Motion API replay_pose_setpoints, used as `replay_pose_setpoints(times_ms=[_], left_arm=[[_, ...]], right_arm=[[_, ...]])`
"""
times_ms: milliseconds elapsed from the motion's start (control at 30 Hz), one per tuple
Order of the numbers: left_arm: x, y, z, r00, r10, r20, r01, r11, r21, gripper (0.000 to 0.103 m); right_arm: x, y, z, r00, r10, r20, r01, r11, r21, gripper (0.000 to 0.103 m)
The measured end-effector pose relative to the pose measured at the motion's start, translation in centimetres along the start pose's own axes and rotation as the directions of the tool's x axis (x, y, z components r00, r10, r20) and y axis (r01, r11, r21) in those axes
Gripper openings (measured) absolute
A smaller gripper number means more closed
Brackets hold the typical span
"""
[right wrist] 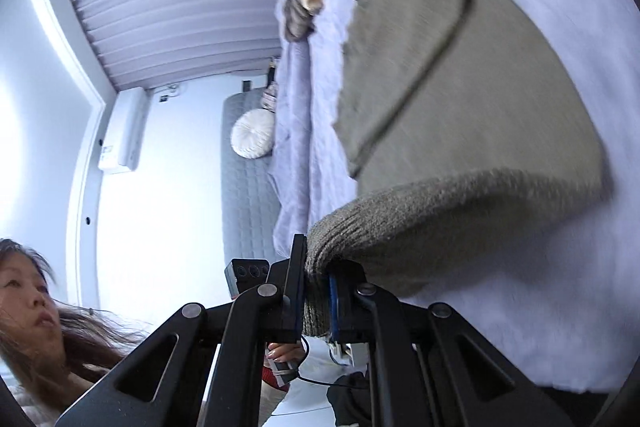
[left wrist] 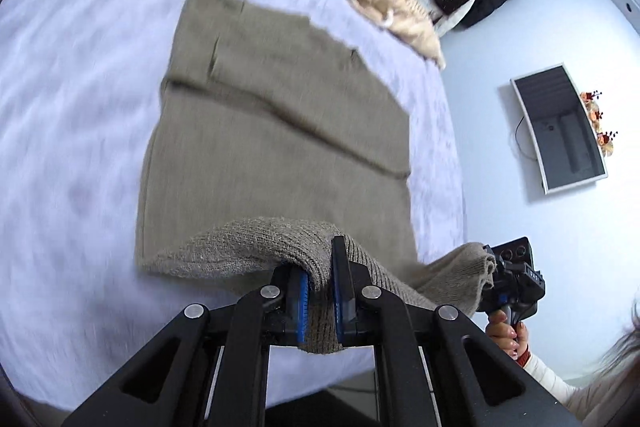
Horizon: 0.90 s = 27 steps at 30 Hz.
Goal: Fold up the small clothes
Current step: 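Lift the hem with both grippers and lay it onto the collar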
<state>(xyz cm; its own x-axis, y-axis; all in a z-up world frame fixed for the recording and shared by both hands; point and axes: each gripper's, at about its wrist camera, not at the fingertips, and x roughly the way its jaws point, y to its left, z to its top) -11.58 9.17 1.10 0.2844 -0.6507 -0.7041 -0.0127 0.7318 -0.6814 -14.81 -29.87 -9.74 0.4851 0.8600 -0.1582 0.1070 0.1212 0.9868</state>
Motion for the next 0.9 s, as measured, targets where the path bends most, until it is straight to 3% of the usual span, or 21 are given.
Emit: replay_pose_setpoints(times_ms=[300,500,733,900], left_arm=[[3.1,-1.9,11.7,0.988,0.04,0.149,-0.046,0.998,0.04,0.011],[8.9,0.1,17.7,0.974,0.158,0.159,-0.165,0.986,0.03,0.011],[15.2,3.0,19.7,0.947,0.304,0.103,-0.308,0.951,0.024,0.011],[16.0,3.8,20.0,0.921,0.382,0.079,-0.38,0.924,-0.034,0.016]], right_arm=[[2.6,4.3,12.6,0.998,0.028,0.052,-0.022,0.993,-0.112,0.01],[5.7,2.3,20.4,0.996,-0.068,0.064,0.074,0.993,-0.09,0.01],[8.3,-4.6,24.9,0.977,-0.194,0.087,0.191,0.981,0.038,0.01],[8.6,-6.1,25.9,0.973,-0.216,0.087,0.209,0.974,0.085,0.014]])
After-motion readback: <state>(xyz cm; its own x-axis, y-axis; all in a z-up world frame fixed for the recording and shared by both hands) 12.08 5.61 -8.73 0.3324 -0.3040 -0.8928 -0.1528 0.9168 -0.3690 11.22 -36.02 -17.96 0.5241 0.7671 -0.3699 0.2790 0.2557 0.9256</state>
